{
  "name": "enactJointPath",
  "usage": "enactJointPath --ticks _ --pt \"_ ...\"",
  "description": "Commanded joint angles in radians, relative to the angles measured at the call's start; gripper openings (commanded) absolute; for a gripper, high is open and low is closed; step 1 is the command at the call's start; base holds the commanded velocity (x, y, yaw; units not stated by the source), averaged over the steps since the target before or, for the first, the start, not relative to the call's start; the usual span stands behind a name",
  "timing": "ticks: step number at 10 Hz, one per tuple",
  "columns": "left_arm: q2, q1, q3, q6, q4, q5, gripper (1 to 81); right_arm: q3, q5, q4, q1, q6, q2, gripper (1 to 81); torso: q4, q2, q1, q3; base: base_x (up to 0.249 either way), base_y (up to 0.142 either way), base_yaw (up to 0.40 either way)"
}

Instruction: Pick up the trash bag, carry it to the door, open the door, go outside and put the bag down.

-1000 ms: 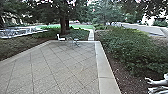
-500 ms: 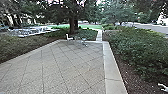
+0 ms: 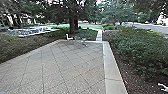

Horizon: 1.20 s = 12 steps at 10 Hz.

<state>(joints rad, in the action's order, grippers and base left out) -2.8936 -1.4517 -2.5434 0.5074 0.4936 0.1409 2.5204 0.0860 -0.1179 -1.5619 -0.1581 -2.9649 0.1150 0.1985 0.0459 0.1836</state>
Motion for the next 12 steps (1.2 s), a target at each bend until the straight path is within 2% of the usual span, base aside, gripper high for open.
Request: enactJointPath --ticks 1,3,4,6,7,8,9,10,12 --pt "0.13 0.157 0.103 0.0 0.11 0.143 1.0 -0.086 0.072 0.0 0.033 -0.005 0.045 81.1 0.0 0.0 0.0 0.093 0.0 0.0 0.0" --pt "0.2 0.265 0.132 0.0 0.191 0.187 1.0 -0.079 0.066 -0.002 0.032 -0.005 0.044 81.1 0.0 0.0 -0.001 0.13 0.0 0.0 0.0" --pt "0.226 0.318 0.127 0.0 0.232 0.244 1.0 -0.075 0.064 -0.003 0.032 -0.005 0.042 81.1 0.0 0.0 0.0 0.163 0.0 0.0 0.0" --pt "0.246 0.414 0.115 0.002 0.286 0.29 1.0 -0.071 0.061 -0.005 0.03 -0.005 0.042 81.1 0.0 0.0 0.0 0.23 0.0 0.0 0.0" --pt "0.244 0.454 0.101 0.0 0.299 0.308 1.0 -0.069 0.061 -0.005 0.03 -0.005 0.041 81.1 0.0 0.0 0.0 0.268 0.0 0.0 0.0" --pt "0.243 0.497 0.078 -0.001 0.316 0.344 1.0 -0.069 0.061 -0.003 0.03 -0.005 0.041 81.1 0.0 -0.001 0.001 0.28 0.0 0.0 0.0" --pt "0.243 0.541 0.046 -0.001 0.341 0.377 1.0 -0.066 0.061 -0.005 0.029 -0.005 0.041 81.1 0.0 -0.001 0.001 0.242 0.0 0.0 0.0" --pt "0.24 0.584 0.006 -0.001 0.361 0.411 1.0 -0.062 0.061 -0.006 0.025 -0.005 0.041 81.1 0.0 -0.001 0.001 0.261 0.0 0.0 0.0" --pt "0.224 0.665 -0.069 -0.004 0.378 0.482 1.0 -0.054 0.058 -0.009 0.021 -0.005 0.037 81.1 0.0 -0.002 0.001 0.273 0.0 0.0 0.0"
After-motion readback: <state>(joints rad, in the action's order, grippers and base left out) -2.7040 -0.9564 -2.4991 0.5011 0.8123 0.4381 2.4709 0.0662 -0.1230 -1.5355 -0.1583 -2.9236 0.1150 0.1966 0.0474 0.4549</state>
